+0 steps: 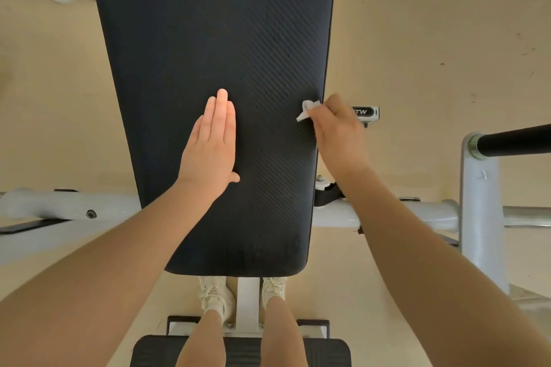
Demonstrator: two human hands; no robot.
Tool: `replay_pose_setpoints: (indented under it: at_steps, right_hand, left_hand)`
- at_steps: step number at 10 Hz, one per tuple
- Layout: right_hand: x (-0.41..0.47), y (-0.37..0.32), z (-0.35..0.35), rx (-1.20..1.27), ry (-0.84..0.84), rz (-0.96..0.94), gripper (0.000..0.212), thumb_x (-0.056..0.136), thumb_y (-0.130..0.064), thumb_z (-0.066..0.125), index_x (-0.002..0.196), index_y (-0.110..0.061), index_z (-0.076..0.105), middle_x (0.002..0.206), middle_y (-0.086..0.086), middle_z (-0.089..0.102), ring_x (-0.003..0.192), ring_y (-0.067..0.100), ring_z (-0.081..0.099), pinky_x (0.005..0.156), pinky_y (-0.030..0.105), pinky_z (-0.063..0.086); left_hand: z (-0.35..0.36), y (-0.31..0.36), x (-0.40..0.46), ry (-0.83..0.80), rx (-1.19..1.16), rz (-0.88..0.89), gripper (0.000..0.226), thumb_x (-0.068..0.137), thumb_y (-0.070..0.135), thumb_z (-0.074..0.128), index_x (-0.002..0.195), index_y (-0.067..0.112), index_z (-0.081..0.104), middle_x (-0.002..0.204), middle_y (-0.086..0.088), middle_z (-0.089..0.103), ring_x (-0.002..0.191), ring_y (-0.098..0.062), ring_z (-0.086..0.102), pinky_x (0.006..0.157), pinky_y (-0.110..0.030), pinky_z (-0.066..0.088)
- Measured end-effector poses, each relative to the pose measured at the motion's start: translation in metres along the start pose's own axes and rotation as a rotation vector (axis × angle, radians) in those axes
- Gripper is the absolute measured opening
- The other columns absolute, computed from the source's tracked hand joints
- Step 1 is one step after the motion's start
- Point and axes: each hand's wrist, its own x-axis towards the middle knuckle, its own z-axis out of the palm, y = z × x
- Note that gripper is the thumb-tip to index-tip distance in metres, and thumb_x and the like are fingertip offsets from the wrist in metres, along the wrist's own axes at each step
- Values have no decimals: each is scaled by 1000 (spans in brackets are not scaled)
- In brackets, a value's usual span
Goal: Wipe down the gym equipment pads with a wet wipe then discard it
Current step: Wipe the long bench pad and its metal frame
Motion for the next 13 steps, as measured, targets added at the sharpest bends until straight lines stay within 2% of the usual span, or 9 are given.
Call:
replay_pose_setpoints:
  at_steps: [1, 3, 5, 6, 7, 8, 9, 11, 13]
  right_hand:
    - [-46, -5, 27, -125, 1, -3, 23, 63, 14, 69, 79, -2, 66, 75, 13, 57, 63, 29, 56, 51, 31, 46]
    - [-99, -15, 42, -61, -290, -112, 44, 40, 5, 87, 79, -5, 69, 75, 9, 60, 60, 24, 59, 36, 28, 49]
    - [-16, -30, 27, -27, -1, -22, 15, 74, 13, 63, 81, 1, 64, 82, 17, 58, 70, 32, 56, 60, 26, 37]
    - [-7, -37, 40, 22, 104, 49, 6, 79, 7, 64, 84, 3, 63, 84, 17, 57, 70, 31, 54, 57, 26, 41]
    - [-58, -56, 63, -25, -2, -11, 20, 71, 6, 72, 89, -1, 65, 81, 15, 56, 67, 31, 55, 54, 33, 51]
    - [-105, -75, 75, -28, -422, -74, 33, 79, 2, 64, 111, -6, 60, 106, 12, 55, 93, 29, 55, 71, 37, 55]
    - [-89, -78, 74, -15, -249, -77, 30, 62, 1, 81, 87, -8, 66, 84, 9, 59, 71, 25, 59, 47, 29, 50]
    - [-14, -72, 63, -34, 109, 67, 15, 79, 12, 55, 89, 4, 62, 89, 20, 57, 80, 35, 56, 68, 34, 45]
    - [-107, -105, 95, -42, -312, -92, 37, 70, 4, 73, 105, -5, 63, 103, 12, 58, 87, 28, 58, 67, 35, 57]
  left_hand:
    - [3, -3, 1, 47, -62, 13, 125, 71, 47, 72, 142, -1, -19, 153, -17, -20, 142, -34, -11, 107, -34, -7]
    - [16, -9, -9, 233, -123, 58, 119, 65, 42, 78, 146, 0, 2, 154, -23, 0, 141, -40, 9, 110, -39, 5]
    - [43, -17, -27, 297, -210, 30, 104, 69, 47, 74, 143, -2, 20, 151, -27, 15, 138, -43, 21, 108, -41, 14]
    - [53, -30, -33, 278, -238, 34, 108, 68, 53, 71, 145, -1, 17, 152, -25, 11, 139, -42, 17, 109, -41, 11]
    - [63, -41, -41, 232, -227, 48, 119, 61, 56, 75, 145, 0, 12, 153, -26, 6, 140, -41, 12, 110, -41, 8]
    - [75, -50, -50, 205, -198, 38, 134, 46, 58, 82, 143, -1, 10, 151, -28, 13, 138, -43, 19, 108, -43, 12]
    - [84, -62, -57, 234, -138, 47, 141, 35, 54, 87, 141, 1, 10, 147, -31, 22, 134, -46, 26, 106, -46, 15]
    - [97, -71, -58, 253, -155, 29, 138, 36, 53, 86, 140, 2, 11, 146, -31, 25, 133, -47, 28, 106, -47, 17]
    - [100, -76, -61, 193, -170, 25, 135, 45, 55, 83, 143, -5, 11, 150, -27, 18, 138, -42, 21, 109, -43, 12]
